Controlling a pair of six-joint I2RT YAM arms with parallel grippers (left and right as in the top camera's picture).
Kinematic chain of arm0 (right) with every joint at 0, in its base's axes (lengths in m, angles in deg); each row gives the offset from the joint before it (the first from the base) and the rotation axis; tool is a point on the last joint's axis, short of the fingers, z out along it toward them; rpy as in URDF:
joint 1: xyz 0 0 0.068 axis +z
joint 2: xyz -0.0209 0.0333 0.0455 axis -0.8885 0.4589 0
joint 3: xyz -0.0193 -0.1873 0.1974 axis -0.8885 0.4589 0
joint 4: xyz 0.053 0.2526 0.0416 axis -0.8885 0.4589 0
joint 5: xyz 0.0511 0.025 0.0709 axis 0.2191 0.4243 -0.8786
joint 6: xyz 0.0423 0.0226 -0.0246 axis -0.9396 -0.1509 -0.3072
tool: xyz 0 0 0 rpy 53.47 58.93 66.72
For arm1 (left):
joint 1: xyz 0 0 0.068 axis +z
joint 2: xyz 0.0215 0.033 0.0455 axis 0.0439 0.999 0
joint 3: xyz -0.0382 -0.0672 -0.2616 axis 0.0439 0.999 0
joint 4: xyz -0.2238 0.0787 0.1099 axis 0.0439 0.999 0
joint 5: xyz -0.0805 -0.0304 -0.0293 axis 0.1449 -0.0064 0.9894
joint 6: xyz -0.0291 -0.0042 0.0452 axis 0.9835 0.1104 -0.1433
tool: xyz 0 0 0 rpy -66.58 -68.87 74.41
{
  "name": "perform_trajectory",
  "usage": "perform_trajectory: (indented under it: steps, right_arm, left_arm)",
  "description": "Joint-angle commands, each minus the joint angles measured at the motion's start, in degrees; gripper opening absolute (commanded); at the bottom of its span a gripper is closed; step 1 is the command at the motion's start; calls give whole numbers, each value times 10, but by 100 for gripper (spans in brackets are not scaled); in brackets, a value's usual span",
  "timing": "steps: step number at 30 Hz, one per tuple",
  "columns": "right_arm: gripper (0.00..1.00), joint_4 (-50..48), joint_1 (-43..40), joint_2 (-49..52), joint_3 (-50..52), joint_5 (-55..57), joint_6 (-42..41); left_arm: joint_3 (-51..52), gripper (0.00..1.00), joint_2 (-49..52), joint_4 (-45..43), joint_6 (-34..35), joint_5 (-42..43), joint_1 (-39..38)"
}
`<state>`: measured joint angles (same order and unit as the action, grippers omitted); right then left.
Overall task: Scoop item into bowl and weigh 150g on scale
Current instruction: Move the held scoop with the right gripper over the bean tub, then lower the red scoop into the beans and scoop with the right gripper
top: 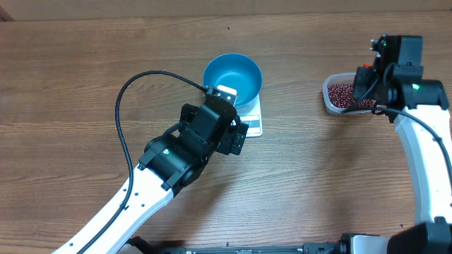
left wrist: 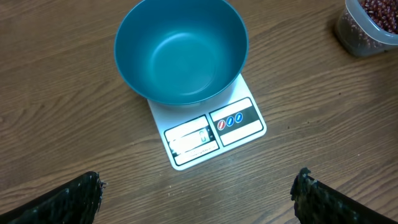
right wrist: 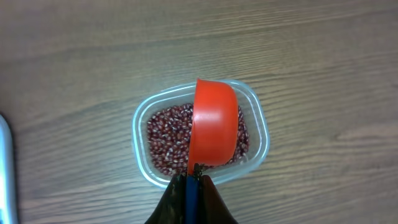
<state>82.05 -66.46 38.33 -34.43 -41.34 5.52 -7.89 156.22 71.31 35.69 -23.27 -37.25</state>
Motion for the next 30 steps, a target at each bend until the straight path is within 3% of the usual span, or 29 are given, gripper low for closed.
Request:
perform_trajectory:
  steps: [1,4,13,20,30]
  right_arm:
    - [4,-18,-2,21,-14,10,96]
    - [4,-34,-5,34,-14,11,142]
    - [4,-37,-68,38,-9,13,145]
    - [4,-31,-141,38,21,-160,152]
    - [4,-35,-148,38,21,-178,162]
  left_arm:
    - [2,100,-9,-2,4,-10,0]
    - [2,99,-9,-2,4,-10,0]
    - [2,100,-9,-2,4,-10,0]
    - [2,99,-9,-2,4,-10,0]
    - [2,100,-9,-2,4,-10,0]
